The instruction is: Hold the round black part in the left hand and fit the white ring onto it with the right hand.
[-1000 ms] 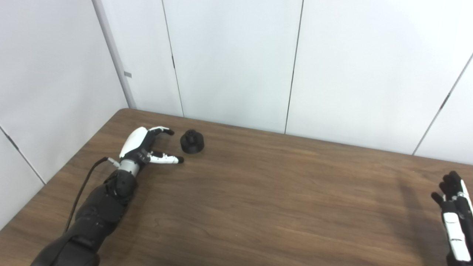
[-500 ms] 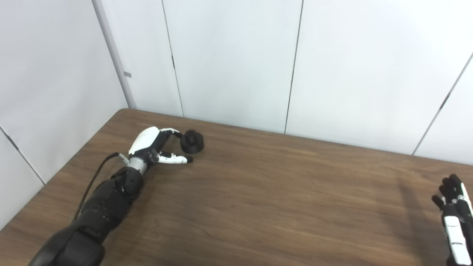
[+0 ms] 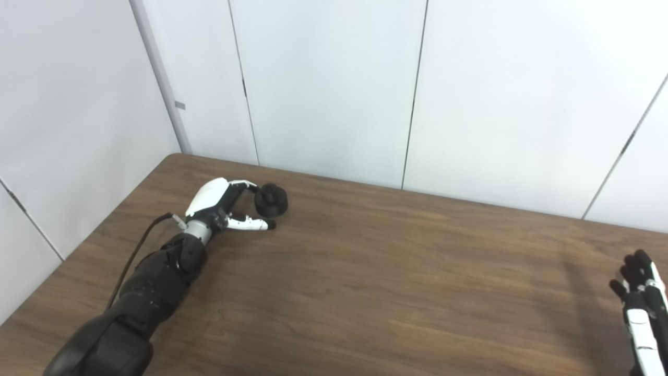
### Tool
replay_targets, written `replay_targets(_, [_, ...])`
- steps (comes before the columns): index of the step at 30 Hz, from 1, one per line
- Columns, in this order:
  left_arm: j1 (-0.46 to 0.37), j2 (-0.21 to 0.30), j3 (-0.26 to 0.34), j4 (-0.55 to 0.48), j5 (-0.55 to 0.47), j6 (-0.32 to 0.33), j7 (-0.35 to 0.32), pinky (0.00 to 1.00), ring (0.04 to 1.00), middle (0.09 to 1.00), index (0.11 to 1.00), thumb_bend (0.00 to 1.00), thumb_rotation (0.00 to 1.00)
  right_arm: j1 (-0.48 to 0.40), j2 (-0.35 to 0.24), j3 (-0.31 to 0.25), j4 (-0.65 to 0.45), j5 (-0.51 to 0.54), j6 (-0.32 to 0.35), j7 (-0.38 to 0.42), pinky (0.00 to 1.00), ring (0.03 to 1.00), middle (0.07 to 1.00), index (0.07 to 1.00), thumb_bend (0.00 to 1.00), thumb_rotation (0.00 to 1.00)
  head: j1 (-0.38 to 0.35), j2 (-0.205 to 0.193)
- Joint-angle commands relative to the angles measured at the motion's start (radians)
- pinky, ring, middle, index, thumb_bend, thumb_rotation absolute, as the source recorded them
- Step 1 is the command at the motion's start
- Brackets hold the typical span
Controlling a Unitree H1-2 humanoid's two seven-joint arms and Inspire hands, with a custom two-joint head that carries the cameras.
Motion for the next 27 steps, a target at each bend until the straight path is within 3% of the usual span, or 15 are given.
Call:
replay_targets(1, [-0.014,-0.016,-0.017,0.023,0.005,0.013,-0.045,0.93,0.917,0.864,0.733,0.95,0.28,0.069,0.035,0.009,0.034,0.004,-0.005,-0.007,0.91,0.968,0.968,0.973,0.33,0.84,0.0,0.001])
replay_targets(17, [-0.054,-0.034,-0.028,0.097,-0.003,-0.032,-0.051,0.95,0.914,0.852,0.719,0.94,0.28,0.086,0.048,0.012,-0.009,-0.014,0.038,-0.012,0.95,0.982,0.978,0.987,0.33,0.88,-0.018,0.012])
replay_targets(27, [-0.065,-0.046,-0.031,0.1,-0.004,-0.02,-0.061,0.96,0.921,0.852,0.719,0.93,0.26,0.088,0.056,0.01,-0.016,-0.027,0.047,-0.019,0.93,0.981,0.98,0.985,0.35,0.87,-0.022,0.016])
